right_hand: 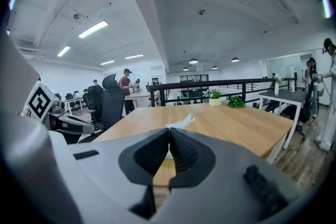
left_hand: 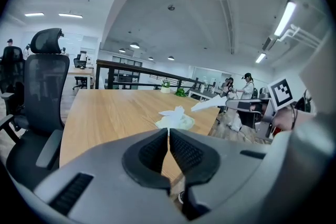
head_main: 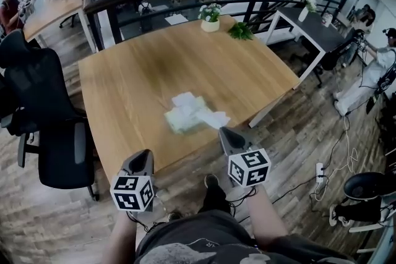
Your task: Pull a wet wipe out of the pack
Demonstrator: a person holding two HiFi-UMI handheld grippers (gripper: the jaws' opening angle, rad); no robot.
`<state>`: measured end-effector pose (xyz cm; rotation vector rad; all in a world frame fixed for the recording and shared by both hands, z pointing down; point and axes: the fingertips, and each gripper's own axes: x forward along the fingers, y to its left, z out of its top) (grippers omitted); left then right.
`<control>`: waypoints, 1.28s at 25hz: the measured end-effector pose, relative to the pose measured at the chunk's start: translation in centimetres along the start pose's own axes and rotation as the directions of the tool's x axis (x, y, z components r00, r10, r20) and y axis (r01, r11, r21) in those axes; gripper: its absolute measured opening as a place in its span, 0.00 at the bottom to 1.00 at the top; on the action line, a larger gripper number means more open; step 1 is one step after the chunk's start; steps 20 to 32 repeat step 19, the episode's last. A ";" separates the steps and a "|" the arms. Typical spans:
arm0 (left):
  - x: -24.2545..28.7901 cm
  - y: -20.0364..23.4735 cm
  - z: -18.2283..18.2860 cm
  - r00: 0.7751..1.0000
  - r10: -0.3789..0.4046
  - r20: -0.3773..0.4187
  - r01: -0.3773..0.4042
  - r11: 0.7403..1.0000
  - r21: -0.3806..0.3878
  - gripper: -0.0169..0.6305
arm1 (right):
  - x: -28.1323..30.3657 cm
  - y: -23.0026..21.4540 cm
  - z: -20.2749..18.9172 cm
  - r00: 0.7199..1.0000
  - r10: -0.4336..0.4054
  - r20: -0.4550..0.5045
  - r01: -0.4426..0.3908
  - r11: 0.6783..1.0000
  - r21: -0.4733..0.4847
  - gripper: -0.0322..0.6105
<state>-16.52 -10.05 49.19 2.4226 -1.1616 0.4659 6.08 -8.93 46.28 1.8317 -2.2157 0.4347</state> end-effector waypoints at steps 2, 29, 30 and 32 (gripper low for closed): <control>-0.5 0.1 0.2 1.000 -0.002 0.011 0.002 1.000 -0.006 0.05 | -0.1 0.5 0.3 1.000 -0.001 0.002 0.001 1.000 -0.009 0.09; -1.4 -0.4 -0.4 1.000 0.002 0.014 -0.002 1.000 0.000 0.05 | -1.4 1.1 -0.4 1.000 0.005 -0.019 -0.006 0.999 -0.035 0.09; -1.4 -0.4 -0.4 1.000 0.002 0.014 -0.002 1.000 0.000 0.05 | -1.4 1.1 -0.4 1.000 0.005 -0.019 -0.006 0.999 -0.035 0.09; -1.4 -0.4 -0.4 1.000 0.002 0.014 -0.002 1.000 0.000 0.05 | -1.4 1.1 -0.4 1.000 0.005 -0.019 -0.006 0.999 -0.035 0.09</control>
